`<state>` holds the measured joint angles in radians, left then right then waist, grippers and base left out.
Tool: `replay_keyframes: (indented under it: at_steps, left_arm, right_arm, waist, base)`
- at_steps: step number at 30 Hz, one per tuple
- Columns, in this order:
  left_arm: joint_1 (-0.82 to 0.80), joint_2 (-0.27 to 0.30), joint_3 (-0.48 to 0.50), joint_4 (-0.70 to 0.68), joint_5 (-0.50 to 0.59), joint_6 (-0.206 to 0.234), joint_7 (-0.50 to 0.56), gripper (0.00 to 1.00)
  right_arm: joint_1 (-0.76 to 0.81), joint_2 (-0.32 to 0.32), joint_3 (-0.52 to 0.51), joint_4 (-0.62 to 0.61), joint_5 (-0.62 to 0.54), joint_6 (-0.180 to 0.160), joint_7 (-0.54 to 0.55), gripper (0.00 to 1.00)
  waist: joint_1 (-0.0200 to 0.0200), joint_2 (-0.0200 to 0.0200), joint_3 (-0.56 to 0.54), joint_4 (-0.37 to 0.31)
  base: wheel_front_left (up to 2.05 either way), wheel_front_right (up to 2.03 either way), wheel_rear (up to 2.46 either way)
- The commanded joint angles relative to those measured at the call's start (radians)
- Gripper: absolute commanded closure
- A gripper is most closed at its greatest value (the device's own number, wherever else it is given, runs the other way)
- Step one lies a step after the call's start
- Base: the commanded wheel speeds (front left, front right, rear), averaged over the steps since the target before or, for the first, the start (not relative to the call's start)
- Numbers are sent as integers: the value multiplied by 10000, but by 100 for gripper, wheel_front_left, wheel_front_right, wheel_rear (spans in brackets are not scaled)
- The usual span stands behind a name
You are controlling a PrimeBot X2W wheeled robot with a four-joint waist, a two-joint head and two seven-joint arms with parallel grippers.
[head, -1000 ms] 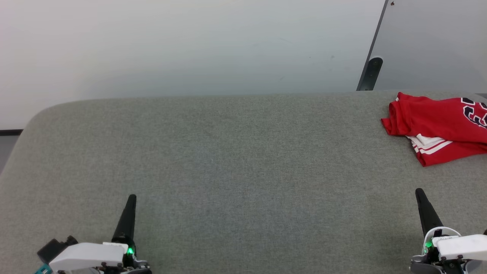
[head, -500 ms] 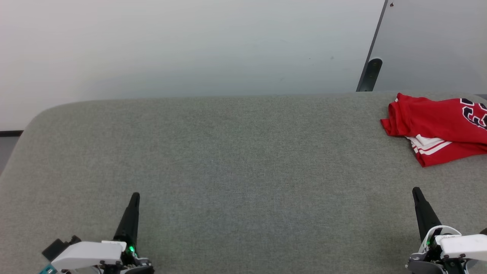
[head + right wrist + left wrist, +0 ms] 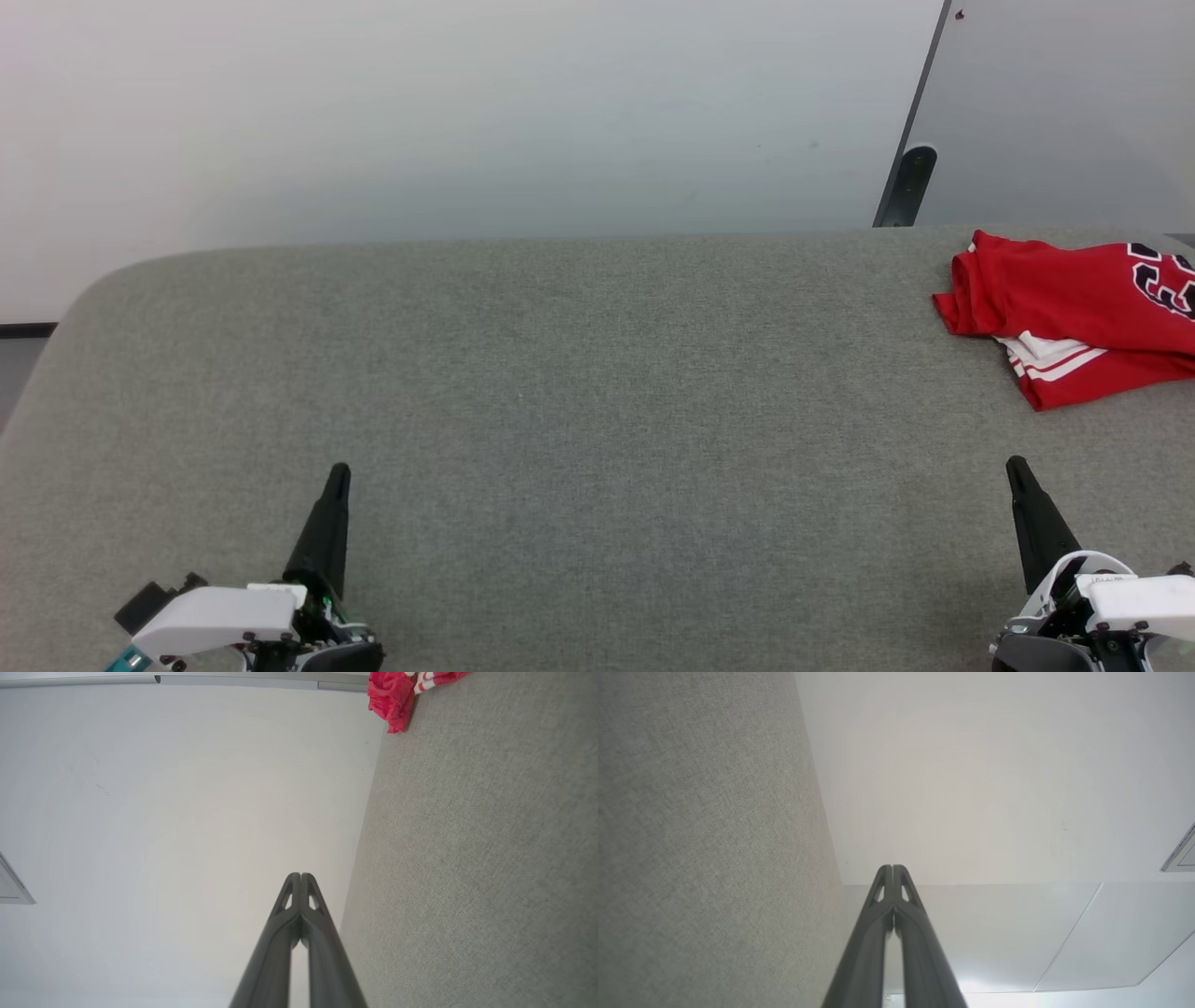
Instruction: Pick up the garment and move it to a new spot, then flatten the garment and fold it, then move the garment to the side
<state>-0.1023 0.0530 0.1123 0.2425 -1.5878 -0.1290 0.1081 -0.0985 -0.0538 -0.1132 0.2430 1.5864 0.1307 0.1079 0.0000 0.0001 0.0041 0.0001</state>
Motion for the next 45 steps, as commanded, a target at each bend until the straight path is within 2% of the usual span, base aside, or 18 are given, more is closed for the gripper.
replay_keyframes:
  at_steps: [1, 45]
  left_arm:
    - [-100, -34, 42, 33, -192, -31, 62, 100]
    - [-119, -36, 44, 41, -252, -32, 100, 100]
  right_arm:
    - [-169, 52, -15, 21, 166, 0, 64, 100]
    - [-112, 65, -9, 28, 284, 0, 92, 100]
  waist:
    - [0, -1, -4, 0]
    - [0, -1, -10, -1]
  base:
    - [0, 0, 0]
    - [0, 0, 0]
